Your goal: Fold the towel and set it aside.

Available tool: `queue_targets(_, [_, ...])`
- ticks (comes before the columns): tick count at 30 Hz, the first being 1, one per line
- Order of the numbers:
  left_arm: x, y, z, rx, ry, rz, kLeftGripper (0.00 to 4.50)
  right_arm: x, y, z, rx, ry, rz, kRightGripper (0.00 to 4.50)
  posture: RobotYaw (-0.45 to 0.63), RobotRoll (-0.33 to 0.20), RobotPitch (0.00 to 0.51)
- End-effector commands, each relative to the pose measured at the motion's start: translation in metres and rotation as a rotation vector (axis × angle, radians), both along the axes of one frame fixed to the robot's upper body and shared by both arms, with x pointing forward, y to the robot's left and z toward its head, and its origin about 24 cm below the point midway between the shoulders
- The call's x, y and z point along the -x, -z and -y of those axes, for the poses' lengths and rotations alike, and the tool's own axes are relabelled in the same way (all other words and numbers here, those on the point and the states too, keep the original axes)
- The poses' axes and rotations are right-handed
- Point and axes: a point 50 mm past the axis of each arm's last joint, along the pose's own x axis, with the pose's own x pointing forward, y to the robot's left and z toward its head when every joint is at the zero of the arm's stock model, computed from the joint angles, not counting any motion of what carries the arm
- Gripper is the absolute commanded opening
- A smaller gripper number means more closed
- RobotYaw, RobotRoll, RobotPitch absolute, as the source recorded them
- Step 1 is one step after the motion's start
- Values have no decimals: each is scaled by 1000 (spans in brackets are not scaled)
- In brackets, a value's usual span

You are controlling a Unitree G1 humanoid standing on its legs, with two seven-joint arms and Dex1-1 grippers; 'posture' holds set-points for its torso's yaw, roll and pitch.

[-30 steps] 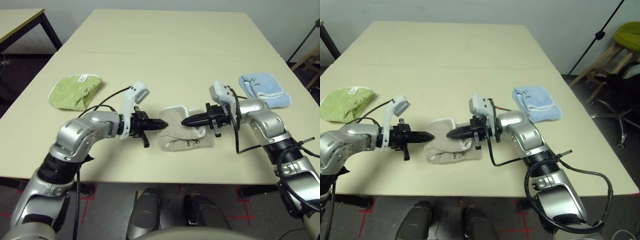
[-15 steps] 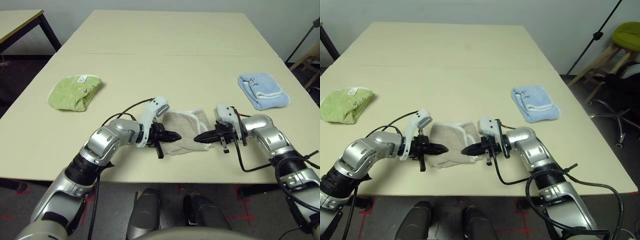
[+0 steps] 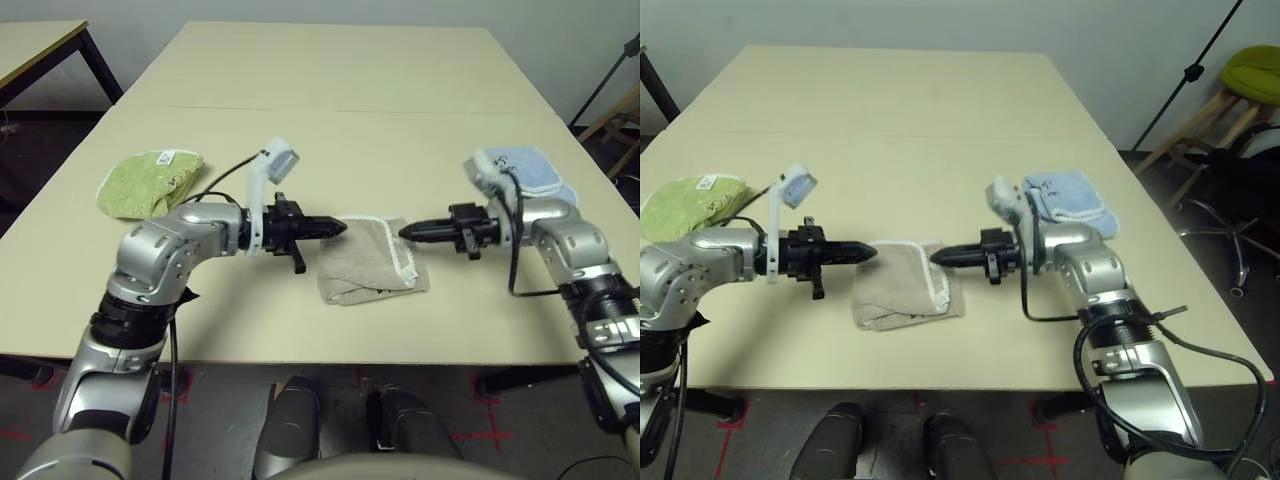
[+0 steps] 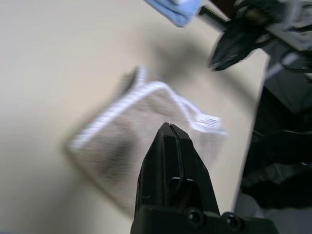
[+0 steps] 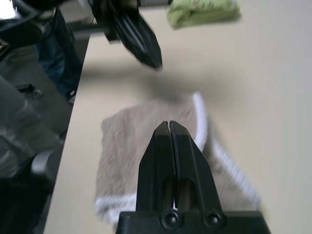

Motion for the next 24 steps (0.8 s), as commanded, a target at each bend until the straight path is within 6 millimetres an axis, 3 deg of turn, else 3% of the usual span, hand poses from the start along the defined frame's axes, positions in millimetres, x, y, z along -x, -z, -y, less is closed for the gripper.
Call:
queue_targets(1, [-9, 16, 6, -25, -1, -1, 0, -4, 15, -14, 35, -12, 4, 62, 199, 0, 156])
queue_targets(6, [-20, 40, 15, -60, -28, 3, 0, -8, 36, -26, 70, -7, 3, 62, 202, 0, 158])
queue_targets(13, [-18, 72, 18, -124, -44, -18, 0, -10, 75, -19, 196, 68, -16, 62, 199, 0, 158])
queue_targets(18, [-7, 82, 27, -122, 0, -43, 0, -5, 94, -10, 243, 76, -51, 62, 200, 0, 162])
queue_targets(24, [-1, 79, 30, -97, -2, -45, 0, -3, 101, -6, 249, 83, -61, 62, 206, 0, 166])
